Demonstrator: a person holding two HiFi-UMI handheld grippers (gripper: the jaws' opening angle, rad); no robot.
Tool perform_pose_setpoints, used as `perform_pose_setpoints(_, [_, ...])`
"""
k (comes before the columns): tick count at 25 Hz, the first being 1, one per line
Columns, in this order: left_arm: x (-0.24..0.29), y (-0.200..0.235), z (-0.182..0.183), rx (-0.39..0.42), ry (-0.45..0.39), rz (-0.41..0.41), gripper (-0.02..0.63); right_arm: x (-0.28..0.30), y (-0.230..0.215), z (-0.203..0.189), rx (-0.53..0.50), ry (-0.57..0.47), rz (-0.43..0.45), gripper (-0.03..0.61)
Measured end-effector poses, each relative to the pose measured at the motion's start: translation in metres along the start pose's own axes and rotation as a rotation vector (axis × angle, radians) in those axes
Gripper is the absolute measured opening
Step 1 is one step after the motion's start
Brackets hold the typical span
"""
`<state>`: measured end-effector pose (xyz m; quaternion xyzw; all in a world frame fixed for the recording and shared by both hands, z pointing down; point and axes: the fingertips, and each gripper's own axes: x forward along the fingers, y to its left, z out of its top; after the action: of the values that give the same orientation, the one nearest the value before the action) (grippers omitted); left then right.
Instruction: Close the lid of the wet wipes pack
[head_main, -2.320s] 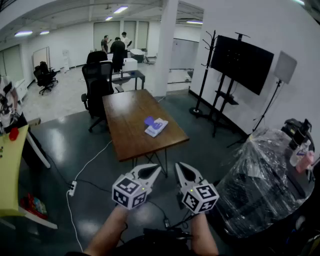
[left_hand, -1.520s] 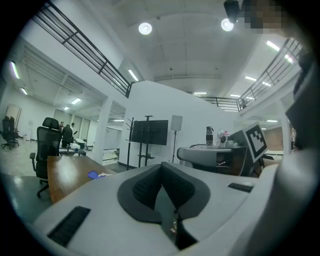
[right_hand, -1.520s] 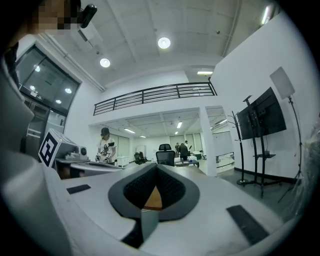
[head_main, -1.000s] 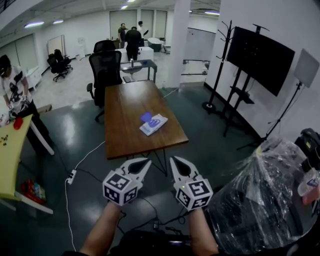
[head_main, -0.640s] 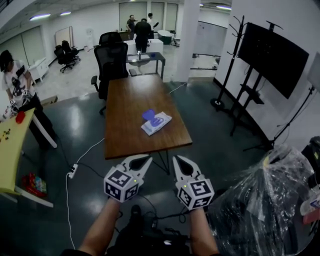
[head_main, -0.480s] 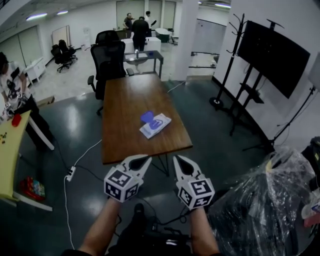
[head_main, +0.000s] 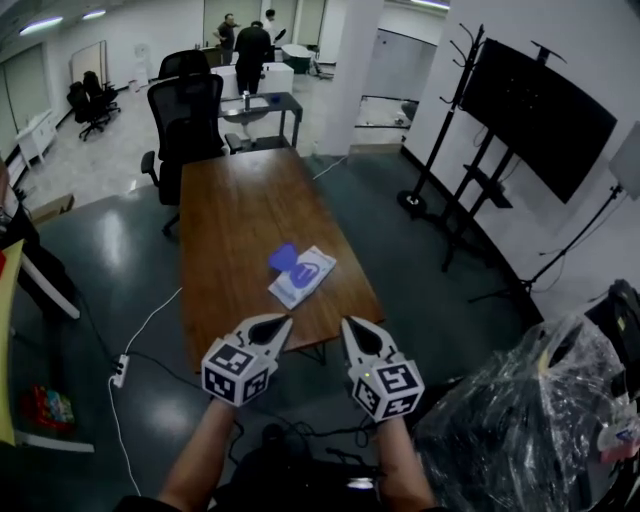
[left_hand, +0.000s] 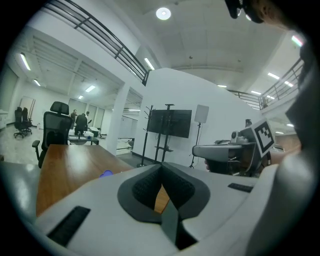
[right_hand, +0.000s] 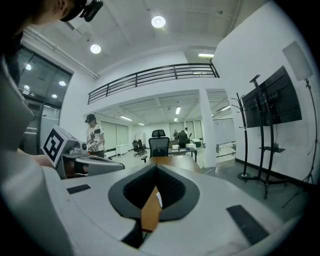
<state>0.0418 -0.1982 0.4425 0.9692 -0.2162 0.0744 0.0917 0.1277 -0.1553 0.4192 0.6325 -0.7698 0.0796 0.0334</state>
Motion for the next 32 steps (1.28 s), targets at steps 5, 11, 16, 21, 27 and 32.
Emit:
perform_pose_setpoints(5, [0.03,0.045,0.002,-0.01,0.018,-0.036,-0.002,0.043,-0.013,-0.004,0.011,0.039,-0.053,0.011])
perform_pose_setpoints(11, [0.062,0.093,-0.006,-0.026,0.044,-0.036,-0.002,0.083,-0.031,-0.021,0.029,0.081,-0.077,0.011])
perform_pose_setpoints(16, [0.097,0.125,-0.01,-0.043,0.07,0.003,-0.002,0.118,-0.059,-0.028,0.036,0.113,-0.047,0.011])
perform_pose_setpoints(21, [0.134,0.154,-0.014,-0.045,0.092,0.069,-0.002,0.157,-0.092,-0.026,0.045,0.115,0.018,0.011])
perform_pose_setpoints(27, [0.176,0.203,-0.03,-0.019,0.132,0.185,-0.002,0.198,-0.122,-0.031,0.06,0.146,0.114,0.011])
perform_pose_setpoints(32, [0.201,0.242,-0.049,-0.031,0.18,0.28,0.013,0.224,-0.137,-0.035,0.06,0.179,0.192,0.011])
